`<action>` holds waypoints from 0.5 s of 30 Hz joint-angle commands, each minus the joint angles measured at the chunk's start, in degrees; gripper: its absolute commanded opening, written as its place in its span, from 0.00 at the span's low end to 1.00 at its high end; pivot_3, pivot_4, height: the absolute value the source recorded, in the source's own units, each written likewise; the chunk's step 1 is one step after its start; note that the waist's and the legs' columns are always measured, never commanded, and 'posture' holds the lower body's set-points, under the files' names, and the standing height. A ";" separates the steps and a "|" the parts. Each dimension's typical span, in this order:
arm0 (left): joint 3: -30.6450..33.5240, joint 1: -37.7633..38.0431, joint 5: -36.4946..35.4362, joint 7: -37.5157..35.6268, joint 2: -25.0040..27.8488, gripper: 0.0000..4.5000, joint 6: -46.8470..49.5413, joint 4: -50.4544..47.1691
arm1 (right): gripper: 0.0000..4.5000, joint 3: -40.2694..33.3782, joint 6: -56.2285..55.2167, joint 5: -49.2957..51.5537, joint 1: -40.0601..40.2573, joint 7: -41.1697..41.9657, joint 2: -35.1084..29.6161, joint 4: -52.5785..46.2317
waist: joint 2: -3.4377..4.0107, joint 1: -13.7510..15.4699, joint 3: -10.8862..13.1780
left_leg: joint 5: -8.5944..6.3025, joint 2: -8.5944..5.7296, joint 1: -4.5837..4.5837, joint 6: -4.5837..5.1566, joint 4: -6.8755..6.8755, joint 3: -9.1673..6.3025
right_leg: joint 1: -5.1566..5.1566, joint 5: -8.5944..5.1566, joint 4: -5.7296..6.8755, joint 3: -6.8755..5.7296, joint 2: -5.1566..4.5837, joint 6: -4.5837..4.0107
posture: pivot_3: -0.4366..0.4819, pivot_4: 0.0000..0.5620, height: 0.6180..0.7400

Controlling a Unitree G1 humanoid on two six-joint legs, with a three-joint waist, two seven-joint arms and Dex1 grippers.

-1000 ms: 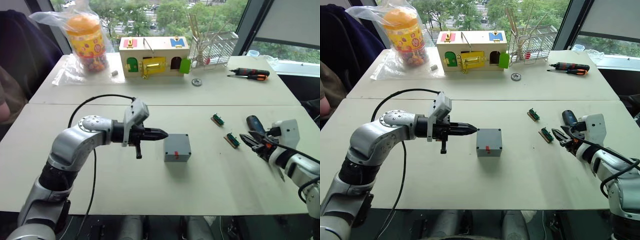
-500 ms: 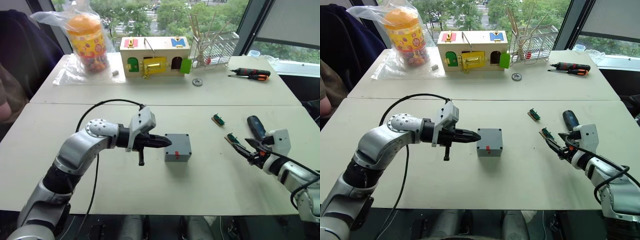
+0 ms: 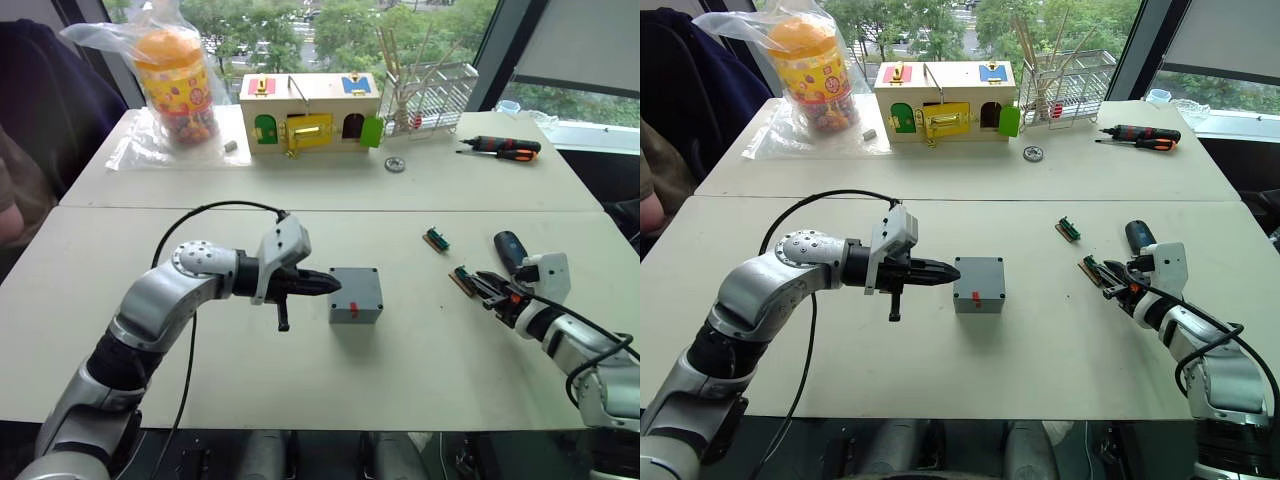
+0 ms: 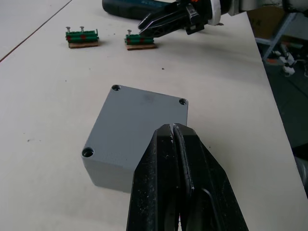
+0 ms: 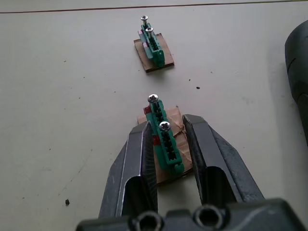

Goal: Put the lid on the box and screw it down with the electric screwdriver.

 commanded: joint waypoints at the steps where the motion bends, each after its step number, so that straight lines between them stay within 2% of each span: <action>1: 1.03 -0.44 0.43 0.31 0.22 0.00 -1.10 -0.89 | 0.12 -0.50 -1.37 -0.08 -0.86 -0.44 0.47 -0.55 | 0.00 0.04 0.00 | 0.00 0.00 0.00 0.00 0.00 0.00 | 0.00 0.00 0.00 0.00 0.00 0.00 | 0.48 0.27 0.72; 3: 0.91 -0.35 0.68 0.41 0.06 0.00 -1.16 -0.90 | 0.01 -0.47 -1.53 -0.14 -0.91 -0.49 0.56 -0.31 | 0.00 0.01 0.00 | 0.00 0.00 0.00 0.00 0.00 0.00 | 0.00 0.00 0.00 0.00 0.00 0.00 | 0.48 0.27 0.72; 9: 0.93 -0.43 1.00 0.55 -0.03 0.00 -1.37 -0.44 | 0.01 -0.69 -1.59 0.05 -0.89 -0.57 0.79 -0.54 | 0.00 0.01 0.00 | 0.00 0.00 0.00 0.00 0.00 0.00 | 0.00 0.00 0.00 0.00 0.00 0.00 | 0.48 0.27 0.72; 15: 1.49 -0.75 1.91 0.27 0.23 0.00 -2.83 2.50 | 0.01 -3.17 0.13 2.65 -0.94 -1.21 0.56 -4.83 | 0.00 0.00 0.00 | 0.00 0.00 0.00 0.00 0.00 0.00 | 0.00 0.00 0.01 0.00 0.00 0.00 | 0.48 0.27 0.72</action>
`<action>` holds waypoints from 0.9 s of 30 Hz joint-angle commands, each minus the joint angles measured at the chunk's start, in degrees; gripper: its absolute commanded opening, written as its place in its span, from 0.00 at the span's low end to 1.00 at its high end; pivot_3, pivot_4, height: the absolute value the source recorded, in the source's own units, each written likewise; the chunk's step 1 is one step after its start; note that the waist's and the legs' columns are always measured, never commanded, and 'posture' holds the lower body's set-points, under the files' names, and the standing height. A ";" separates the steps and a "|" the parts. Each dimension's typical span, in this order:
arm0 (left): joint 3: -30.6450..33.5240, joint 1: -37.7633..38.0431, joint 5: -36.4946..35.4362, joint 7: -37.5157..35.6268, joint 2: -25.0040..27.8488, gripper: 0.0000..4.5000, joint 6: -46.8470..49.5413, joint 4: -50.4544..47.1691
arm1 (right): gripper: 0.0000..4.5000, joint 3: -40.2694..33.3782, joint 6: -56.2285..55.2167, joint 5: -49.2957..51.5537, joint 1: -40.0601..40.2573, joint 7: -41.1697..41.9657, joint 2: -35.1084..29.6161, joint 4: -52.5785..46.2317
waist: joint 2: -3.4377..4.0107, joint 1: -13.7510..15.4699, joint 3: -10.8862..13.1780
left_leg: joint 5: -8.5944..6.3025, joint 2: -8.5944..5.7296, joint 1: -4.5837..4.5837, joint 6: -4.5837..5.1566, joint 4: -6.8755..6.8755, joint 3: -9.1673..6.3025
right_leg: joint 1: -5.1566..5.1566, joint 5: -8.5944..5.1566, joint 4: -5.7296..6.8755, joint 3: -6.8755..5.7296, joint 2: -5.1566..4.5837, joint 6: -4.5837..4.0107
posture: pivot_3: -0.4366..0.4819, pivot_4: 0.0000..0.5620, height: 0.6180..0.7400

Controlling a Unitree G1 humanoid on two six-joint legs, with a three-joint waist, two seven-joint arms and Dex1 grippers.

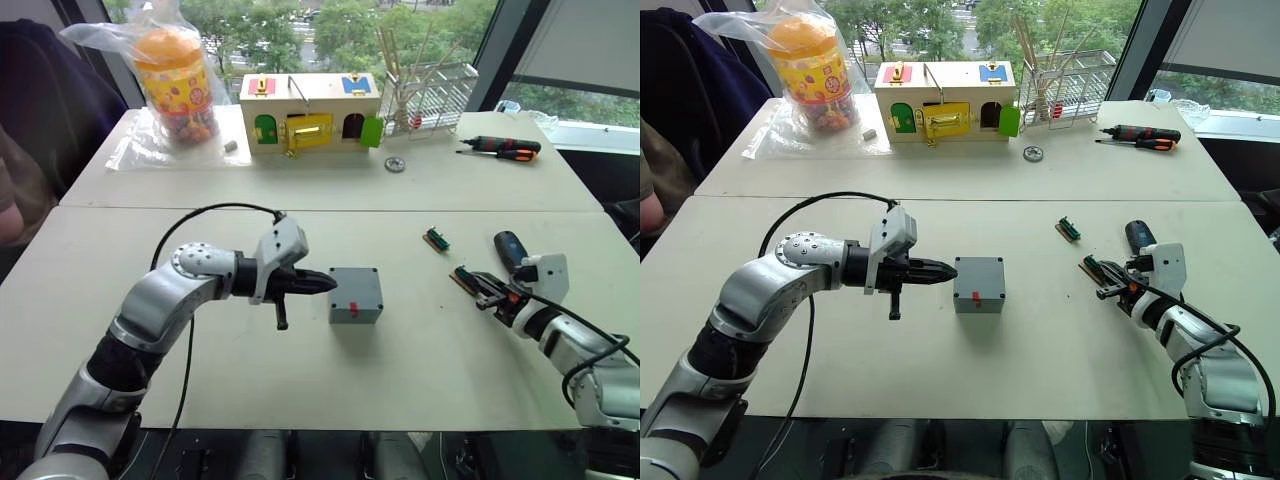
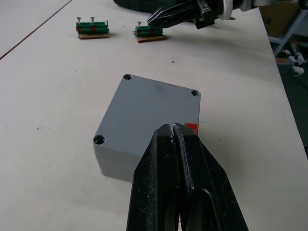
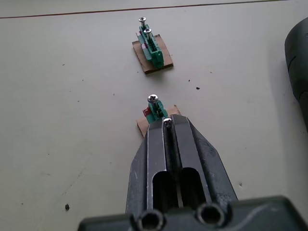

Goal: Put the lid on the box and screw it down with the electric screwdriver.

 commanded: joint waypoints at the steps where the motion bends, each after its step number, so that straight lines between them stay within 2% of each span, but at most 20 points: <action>1: 1.40 -0.87 0.76 -0.50 0.23 0.00 -2.12 0.98 | 0.01 -3.00 0.88 2.53 -0.76 -0.54 -0.50 -4.98 | 0.00 -0.01 0.00 | 0.00 0.00 0.00 0.00 0.00 0.00 | 0.00 0.00 0.00 0.00 0.00 0.00 | 0.48 0.27 0.72; 9: 2.57 -1.78 1.37 -1.04 0.08 0.00 -4.02 4.86 | 0.01 -3.79 5.74 7.12 -4.11 -1.49 -2.13 -14.41 | 0.01 -0.07 0.01 | 0.00 0.01 0.00 0.00 0.00 0.00 | -0.02 0.00 0.01 0.00 0.00 0.00 | 0.48 0.27 0.72; 13: 4.19 -1.00 0.87 -2.36 1.37 0.00 -3.83 5.68 | 0.01 1.78 10.80 12.22 -8.02 1.01 -1.83 -19.75 | 0.03 -0.19 0.02 | 0.00 0.06 0.00 0.00 -0.02 0.02 | -0.08 0.00 0.02 0.03 0.05 0.00 | 0.48 0.27 0.72; 19: 4.80 0.99 1.59 -1.83 2.04 0.00 -3.83 5.55 | 0.01 9.85 12.17 13.83 -10.91 5.25 -0.69 -18.48 | 0.01 0.17 0.03 | -0.03 -0.02 -0.05 0.04 0.03 0.02 | -0.04 0.01 0.03 0.01 -0.02 0.00 | 0.48 0.27 0.72; 27: 5.00 2.33 1.44 -0.18 1.76 0.00 -3.05 3.48 | 0.01 12.79 10.77 12.62 -11.25 7.97 -0.85 -15.85 | 0.01 -0.05 0.04 | -0.03 0.01 -0.05 0.05 0.02 0.02 | -0.07 0.01 0.04 0.02 0.00 0.00 | 0.48 0.27 0.72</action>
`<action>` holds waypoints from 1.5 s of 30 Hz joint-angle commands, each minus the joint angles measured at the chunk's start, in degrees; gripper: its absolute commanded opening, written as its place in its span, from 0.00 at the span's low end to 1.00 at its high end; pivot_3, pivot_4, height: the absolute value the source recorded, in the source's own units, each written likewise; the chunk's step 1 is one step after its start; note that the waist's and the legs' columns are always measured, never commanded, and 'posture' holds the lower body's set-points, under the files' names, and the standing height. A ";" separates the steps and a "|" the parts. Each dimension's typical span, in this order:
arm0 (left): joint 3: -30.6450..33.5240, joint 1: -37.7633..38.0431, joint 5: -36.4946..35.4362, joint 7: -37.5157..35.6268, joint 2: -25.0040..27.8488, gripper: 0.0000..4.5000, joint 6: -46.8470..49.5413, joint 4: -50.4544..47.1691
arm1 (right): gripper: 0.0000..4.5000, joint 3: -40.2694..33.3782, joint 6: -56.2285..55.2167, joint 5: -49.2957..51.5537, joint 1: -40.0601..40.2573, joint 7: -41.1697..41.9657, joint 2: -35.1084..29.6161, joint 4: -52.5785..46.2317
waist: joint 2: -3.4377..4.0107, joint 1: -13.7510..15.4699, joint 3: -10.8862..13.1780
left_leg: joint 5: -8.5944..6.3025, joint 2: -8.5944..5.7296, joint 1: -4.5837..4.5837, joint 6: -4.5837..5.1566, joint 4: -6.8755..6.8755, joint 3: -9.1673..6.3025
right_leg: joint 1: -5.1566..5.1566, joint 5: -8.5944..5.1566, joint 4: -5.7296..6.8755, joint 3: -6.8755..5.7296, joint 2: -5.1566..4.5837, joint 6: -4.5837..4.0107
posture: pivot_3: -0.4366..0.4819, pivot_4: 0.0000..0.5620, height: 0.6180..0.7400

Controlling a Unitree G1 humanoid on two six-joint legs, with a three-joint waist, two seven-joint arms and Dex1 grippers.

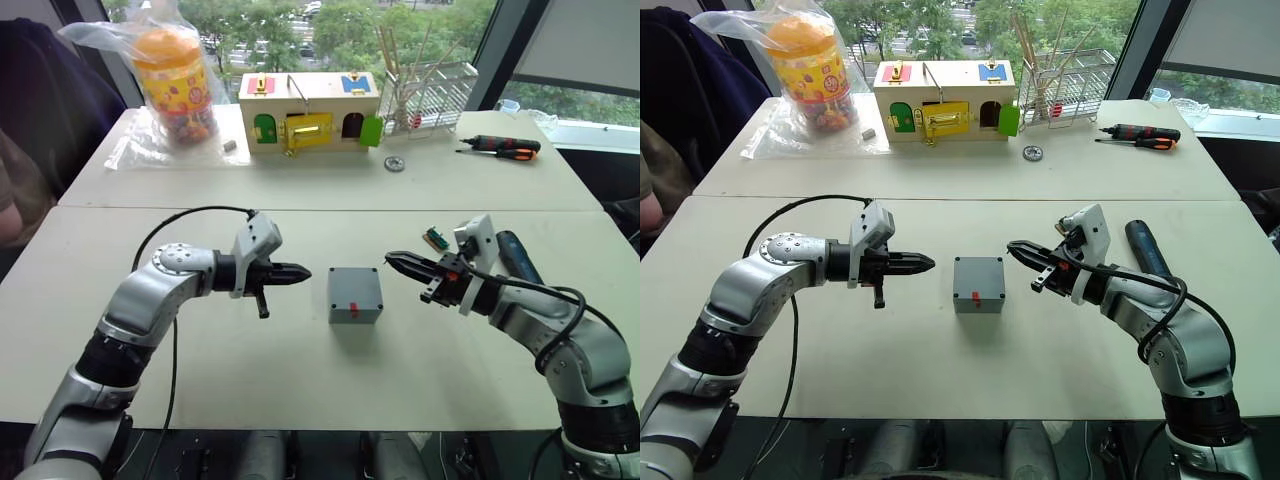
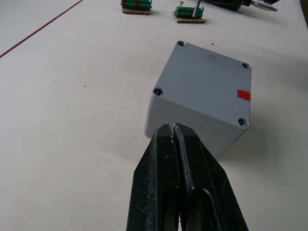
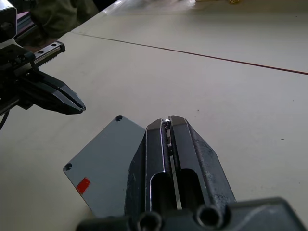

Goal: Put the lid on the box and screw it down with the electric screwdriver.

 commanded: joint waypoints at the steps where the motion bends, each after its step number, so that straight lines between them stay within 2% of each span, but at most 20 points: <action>1: 1.45 0.11 -0.23 0.88 0.08 0.00 -0.22 -2.90 | 0.01 1.24 -2.08 -0.78 -1.09 1.46 0.23 0.91 | 0.00 0.02 0.00 | 0.00 0.00 0.00 0.00 0.01 0.00 | 0.00 0.00 0.00 0.00 0.00 0.00 | 0.48 0.27 0.72; 26: 0.96 0.15 0.14 2.37 0.26 0.00 1.10 -4.95 | 0.01 6.23 -5.52 -5.60 -2.57 4.35 1.27 6.47 | 0.01 0.01 0.00 | 0.00 0.00 0.00 -0.01 0.01 0.01 | -0.01 0.00 0.00 0.00 0.00 0.00 | 0.48 0.27 0.72; 45: 0.59 -0.57 1.09 2.51 -0.94 0.00 0.17 -3.79 | 0.01 4.10 -5.29 -5.41 -2.40 3.49 1.67 6.86 | 0.01 0.03 0.00 | 0.00 0.00 0.00 -0.01 0.01 0.02 | 0.00 0.00 0.00 0.00 -0.01 0.00 | 0.48 0.27 0.72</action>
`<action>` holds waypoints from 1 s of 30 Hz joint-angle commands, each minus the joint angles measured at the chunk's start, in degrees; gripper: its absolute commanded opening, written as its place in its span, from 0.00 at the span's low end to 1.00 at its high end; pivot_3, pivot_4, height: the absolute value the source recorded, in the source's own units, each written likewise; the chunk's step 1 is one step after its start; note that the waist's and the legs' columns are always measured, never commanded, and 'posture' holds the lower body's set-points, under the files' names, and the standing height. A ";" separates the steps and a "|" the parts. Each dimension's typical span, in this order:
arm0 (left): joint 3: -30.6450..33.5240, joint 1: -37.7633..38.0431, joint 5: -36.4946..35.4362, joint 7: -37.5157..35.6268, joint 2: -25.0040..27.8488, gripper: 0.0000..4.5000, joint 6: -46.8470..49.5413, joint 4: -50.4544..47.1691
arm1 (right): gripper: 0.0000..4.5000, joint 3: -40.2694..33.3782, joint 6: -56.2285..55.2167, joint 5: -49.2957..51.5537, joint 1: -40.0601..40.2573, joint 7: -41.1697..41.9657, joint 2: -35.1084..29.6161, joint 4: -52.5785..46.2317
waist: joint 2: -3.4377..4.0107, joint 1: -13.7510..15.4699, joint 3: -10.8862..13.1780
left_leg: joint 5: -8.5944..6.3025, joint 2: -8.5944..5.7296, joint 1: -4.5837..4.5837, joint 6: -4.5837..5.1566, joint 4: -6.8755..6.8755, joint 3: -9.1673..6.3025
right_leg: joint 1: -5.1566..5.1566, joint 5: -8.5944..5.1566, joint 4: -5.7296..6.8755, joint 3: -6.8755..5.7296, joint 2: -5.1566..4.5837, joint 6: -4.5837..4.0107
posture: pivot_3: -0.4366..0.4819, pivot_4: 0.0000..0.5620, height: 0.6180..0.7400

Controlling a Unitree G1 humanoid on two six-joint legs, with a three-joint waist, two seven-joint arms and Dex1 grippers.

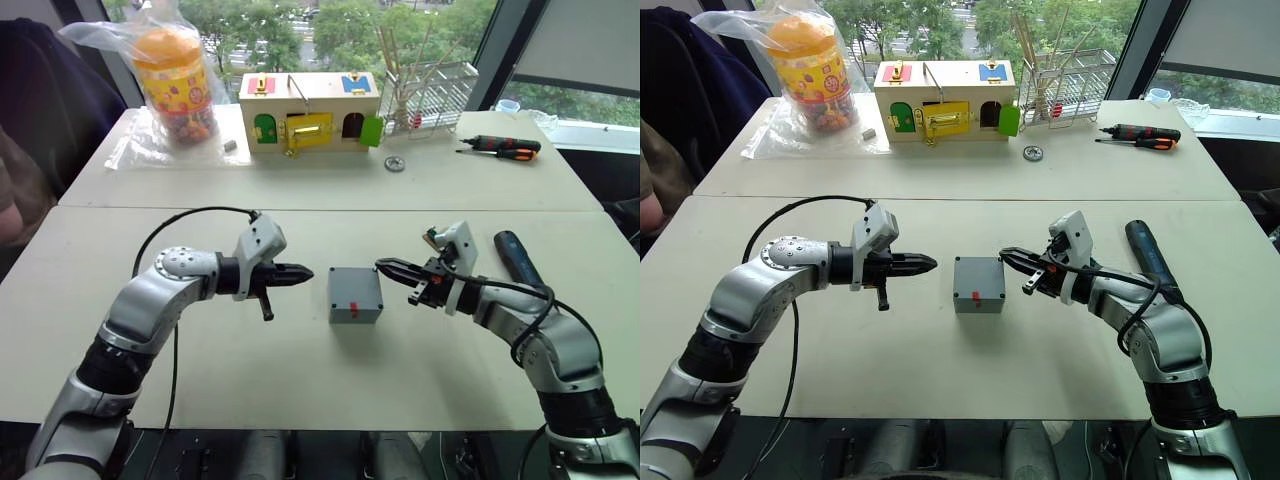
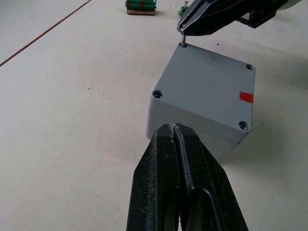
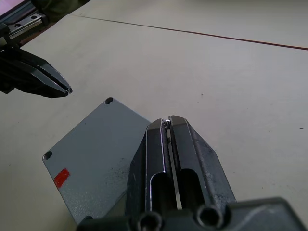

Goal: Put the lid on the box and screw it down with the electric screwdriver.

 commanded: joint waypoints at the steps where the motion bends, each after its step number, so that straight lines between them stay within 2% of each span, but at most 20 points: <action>1: 0.54 -1.08 0.12 -0.22 -0.29 0.00 -1.21 -0.39 | 0.01 -0.99 -0.82 0.02 -0.06 0.00 0.01 -0.99 | 0.00 0.01 0.00 | 0.00 0.00 0.00 0.00 0.00 0.00 | 0.00 0.00 0.00 0.00 0.00 0.00 | 0.48 0.27 0.72; 10: 0.42 -0.72 0.79 -1.05 -0.32 0.00 -3.11 1.49 | 0.01 0.40 -0.67 -0.51 -0.21 0.89 -0.22 -1.30 | 0.00 0.00 0.00 | 0.00 0.00 0.00 0.00 0.00 0.00 | 0.00 0.00 0.00 0.00 0.00 0.00 | 0.48 0.27 0.72; 13: 0.77 -0.20 0.91 -1.07 -0.46 0.00 -3.96 2.07 | 0.18 0.55 -0.75 -0.67 -0.10 1.86 -1.08 -1.60 | 0.00 0.00 0.00 | 0.00 0.00 0.00 0.00 0.00 0.01 | 0.00 0.00 0.00 0.00 0.00 0.00 | 0.48 0.27 0.72; 18: 2.84 0.27 -3.13 -1.38 -1.98 0.00 -1.50 1.10 | 0.74 -1.92 0.57 0.37 -0.79 1.74 -3.03 -2.77 | 0.00 0.05 0.00 | 0.00 0.00 0.00 0.00 0.00 0.01 | 0.00 0.00 0.00 0.00 -0.01 0.00 | 0.48 0.27 0.72; 19: 2.82 0.17 -3.24 -1.39 -2.39 0.00 -1.77 1.10 | 0.82 -2.84 1.38 1.16 -0.87 1.64 -3.60 -3.33 | 0.00 0.06 0.00 | 0.00 0.00 0.00 0.00 0.00 0.00 | 0.00 0.00 0.00 0.00 -0.01 0.00 | 0.48 0.27 0.72; 23: 3.34 -0.35 -5.00 -2.65 -3.02 0.00 -2.01 0.04 | 0.82 -12.16 9.22 8.06 -1.64 -0.58 -6.98 -5.74 | 0.01 0.08 0.01 | 0.00 0.00 0.00 0.00 0.00 0.00 | 0.00 0.00 0.00 0.00 -0.02 0.00 | 0.48 0.27 0.72; 24: 3.28 -0.54 -5.50 -3.12 -2.92 0.00 -1.95 -0.77 | 0.82 -14.93 11.26 9.01 -1.86 -0.48 -9.35 -5.29 | 0.01 0.06 0.01 | 0.00 0.00 0.00 0.00 0.00 0.00 | 0.00 0.00 0.00 0.00 -0.02 0.00 | 0.48 0.27 0.72; 26: 2.47 -0.78 -5.95 -4.31 -2.36 0.00 -2.17 -2.66 | 0.96 -19.07 15.01 8.88 -2.55 0.55 -15.94 -2.07 | 0.05 0.23 0.05 | 0.00 -0.02 -0.02 0.01 0.02 0.01 | 0.00 0.00 -0.01 0.00 -0.05 -0.01 | 0.48 0.27 0.72; 27: 2.01 -0.84 -5.88 -4.72 -2.07 0.00 -2.41 -3.56 | 1.00 -20.09 16.46 8.36 -2.96 1.03 -19.20 -0.01 | 0.05 0.21 0.05 | -0.01 -0.04 -0.02 0.01 0.02 0.00 | 0.01 0.00 -0.02 0.00 -0.08 -0.01 | 0.48 0.27 0.72; 30: 1.31 -1.59 -6.11 -4.01 -2.88 0.00 -2.24 -6.14 | 1.00 -18.94 20.09 5.51 -4.69 3.62 -29.25 8.89 | 0.04 0.01 0.06 | -0.02 -0.04 -0.01 0.03 0.03 0.03 | 0.01 0.01 -0.06 0.00 -0.11 -0.01 | 0.48 0.27 0.72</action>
